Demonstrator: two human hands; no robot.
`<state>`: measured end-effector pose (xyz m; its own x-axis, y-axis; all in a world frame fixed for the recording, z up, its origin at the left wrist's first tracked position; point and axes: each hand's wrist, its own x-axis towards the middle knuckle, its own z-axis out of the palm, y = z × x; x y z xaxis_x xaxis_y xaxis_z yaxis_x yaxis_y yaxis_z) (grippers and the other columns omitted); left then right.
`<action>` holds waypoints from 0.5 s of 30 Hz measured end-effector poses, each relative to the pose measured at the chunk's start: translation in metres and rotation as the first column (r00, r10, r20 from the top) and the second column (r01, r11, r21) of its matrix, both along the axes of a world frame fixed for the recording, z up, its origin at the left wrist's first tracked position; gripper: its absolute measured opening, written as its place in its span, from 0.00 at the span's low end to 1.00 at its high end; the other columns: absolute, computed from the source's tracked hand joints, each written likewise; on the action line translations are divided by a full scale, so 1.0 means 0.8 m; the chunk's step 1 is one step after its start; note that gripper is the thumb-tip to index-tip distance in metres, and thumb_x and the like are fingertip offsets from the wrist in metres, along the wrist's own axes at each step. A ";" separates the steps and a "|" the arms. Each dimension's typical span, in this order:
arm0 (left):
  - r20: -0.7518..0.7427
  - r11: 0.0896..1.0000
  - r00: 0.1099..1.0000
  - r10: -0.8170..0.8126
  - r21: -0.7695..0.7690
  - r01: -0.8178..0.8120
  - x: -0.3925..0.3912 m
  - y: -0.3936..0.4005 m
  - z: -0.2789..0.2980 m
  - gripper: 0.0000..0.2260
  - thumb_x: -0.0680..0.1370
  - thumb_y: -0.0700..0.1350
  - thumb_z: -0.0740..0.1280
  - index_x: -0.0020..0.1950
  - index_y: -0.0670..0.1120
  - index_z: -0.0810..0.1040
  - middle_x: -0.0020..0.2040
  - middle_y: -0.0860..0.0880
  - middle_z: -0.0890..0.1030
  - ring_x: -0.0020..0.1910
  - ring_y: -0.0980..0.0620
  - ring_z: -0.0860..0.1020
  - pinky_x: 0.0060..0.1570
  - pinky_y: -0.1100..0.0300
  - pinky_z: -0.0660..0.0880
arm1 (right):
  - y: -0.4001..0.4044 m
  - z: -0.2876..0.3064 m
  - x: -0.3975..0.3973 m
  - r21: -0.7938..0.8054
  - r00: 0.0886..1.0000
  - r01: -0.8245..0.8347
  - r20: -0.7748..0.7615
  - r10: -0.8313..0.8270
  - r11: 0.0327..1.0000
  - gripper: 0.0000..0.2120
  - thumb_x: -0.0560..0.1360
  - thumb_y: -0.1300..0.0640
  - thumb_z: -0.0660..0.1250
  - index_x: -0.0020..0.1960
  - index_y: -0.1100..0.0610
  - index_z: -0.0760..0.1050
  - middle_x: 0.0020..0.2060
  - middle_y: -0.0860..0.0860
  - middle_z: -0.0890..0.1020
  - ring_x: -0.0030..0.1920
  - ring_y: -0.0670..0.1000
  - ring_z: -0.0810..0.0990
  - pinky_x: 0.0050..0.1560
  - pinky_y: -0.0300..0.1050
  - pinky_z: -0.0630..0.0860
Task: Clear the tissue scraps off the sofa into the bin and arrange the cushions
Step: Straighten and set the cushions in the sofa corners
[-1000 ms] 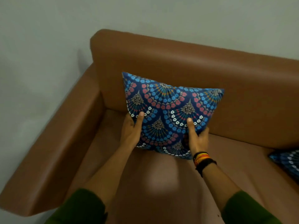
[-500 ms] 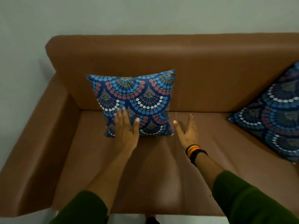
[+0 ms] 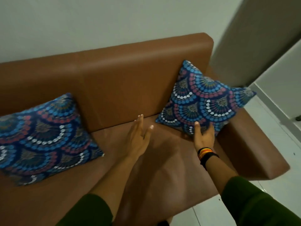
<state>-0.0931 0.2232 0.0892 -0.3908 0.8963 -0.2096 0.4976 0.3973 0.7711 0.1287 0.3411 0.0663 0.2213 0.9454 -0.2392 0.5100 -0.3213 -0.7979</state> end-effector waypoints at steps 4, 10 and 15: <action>0.045 0.997 0.999 -0.022 -0.078 0.025 0.054 0.120 -0.021 0.34 0.82 0.67 0.53 0.85 0.55 0.46 0.85 0.51 0.53 0.83 0.49 0.55 0.79 0.51 0.55 | 0.075 -0.020 0.075 -0.014 0.980 0.149 -0.134 -0.149 0.989 0.41 0.75 0.33 0.64 0.79 0.54 0.56 0.76 0.55 0.66 0.73 0.60 0.68 0.72 0.62 0.67; 0.177 0.999 0.984 0.017 -0.034 -0.011 0.097 0.245 -0.035 0.39 0.79 0.72 0.53 0.84 0.56 0.45 0.85 0.54 0.51 0.84 0.50 0.53 0.81 0.45 0.55 | 0.128 -0.041 0.106 -0.073 0.929 0.156 -0.328 -0.172 0.985 0.41 0.72 0.31 0.67 0.77 0.47 0.55 0.73 0.50 0.69 0.70 0.57 0.72 0.69 0.59 0.72; 0.274 0.992 0.954 0.119 -0.002 -0.123 0.104 0.255 -0.031 0.38 0.79 0.71 0.56 0.84 0.56 0.51 0.84 0.53 0.57 0.83 0.50 0.57 0.81 0.43 0.57 | 0.117 -0.039 0.096 -0.017 0.928 0.108 -0.356 -0.107 0.994 0.39 0.72 0.30 0.65 0.77 0.41 0.56 0.73 0.45 0.70 0.71 0.53 0.71 0.71 0.59 0.70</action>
